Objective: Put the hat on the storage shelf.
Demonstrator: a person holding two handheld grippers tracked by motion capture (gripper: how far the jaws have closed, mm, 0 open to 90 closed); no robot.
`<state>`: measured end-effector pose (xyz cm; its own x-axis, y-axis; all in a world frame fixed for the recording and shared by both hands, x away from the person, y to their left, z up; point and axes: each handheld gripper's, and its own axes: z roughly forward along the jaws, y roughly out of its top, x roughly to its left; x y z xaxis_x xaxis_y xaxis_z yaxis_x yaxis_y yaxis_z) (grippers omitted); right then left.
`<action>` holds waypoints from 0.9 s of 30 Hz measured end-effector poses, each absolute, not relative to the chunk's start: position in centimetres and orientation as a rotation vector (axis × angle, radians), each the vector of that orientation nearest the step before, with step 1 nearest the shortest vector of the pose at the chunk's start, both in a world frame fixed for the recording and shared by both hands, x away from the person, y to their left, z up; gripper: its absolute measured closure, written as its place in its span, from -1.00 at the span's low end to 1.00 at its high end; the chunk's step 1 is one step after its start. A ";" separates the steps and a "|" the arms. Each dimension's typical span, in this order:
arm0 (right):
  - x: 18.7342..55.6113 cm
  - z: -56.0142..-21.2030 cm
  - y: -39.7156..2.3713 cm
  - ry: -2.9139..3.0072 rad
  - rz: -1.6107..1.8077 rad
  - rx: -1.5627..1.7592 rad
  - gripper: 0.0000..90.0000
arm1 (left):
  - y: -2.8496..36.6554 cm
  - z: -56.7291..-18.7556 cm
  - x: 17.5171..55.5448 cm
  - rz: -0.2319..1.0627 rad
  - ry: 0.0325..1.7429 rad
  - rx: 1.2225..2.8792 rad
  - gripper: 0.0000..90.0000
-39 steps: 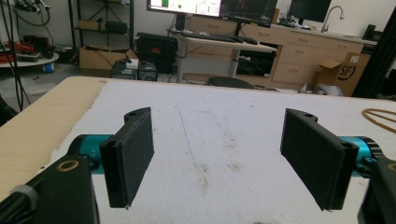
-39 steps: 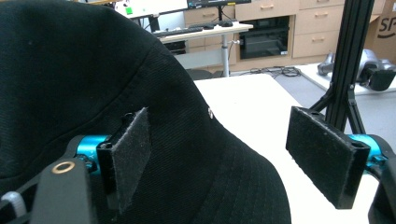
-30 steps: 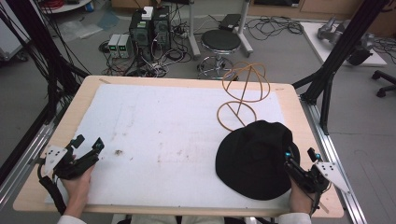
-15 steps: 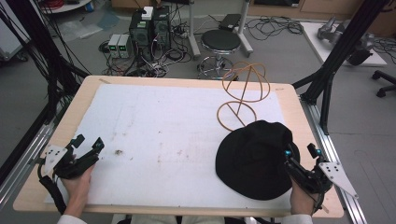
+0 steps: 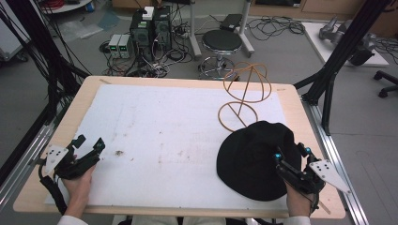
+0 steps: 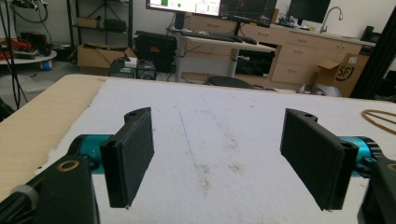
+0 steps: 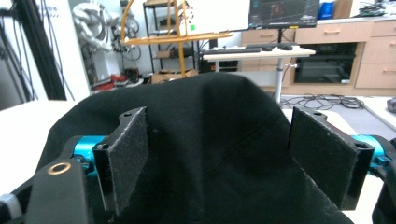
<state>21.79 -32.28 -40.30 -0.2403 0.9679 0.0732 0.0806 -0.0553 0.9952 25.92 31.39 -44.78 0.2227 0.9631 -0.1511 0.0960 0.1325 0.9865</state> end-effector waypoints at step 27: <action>23.5 -41.3 -31.4 1.600 1.331 1.226 -0.56 | 31.4 -44.8 25.9 0.898 1.157 1.261 -0.42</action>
<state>23.48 -31.39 -41.29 -0.2972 0.9536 0.0490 0.2216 0.0190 0.9750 25.87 31.40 -44.76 0.2223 0.9635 -0.1494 0.0942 0.1313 0.9869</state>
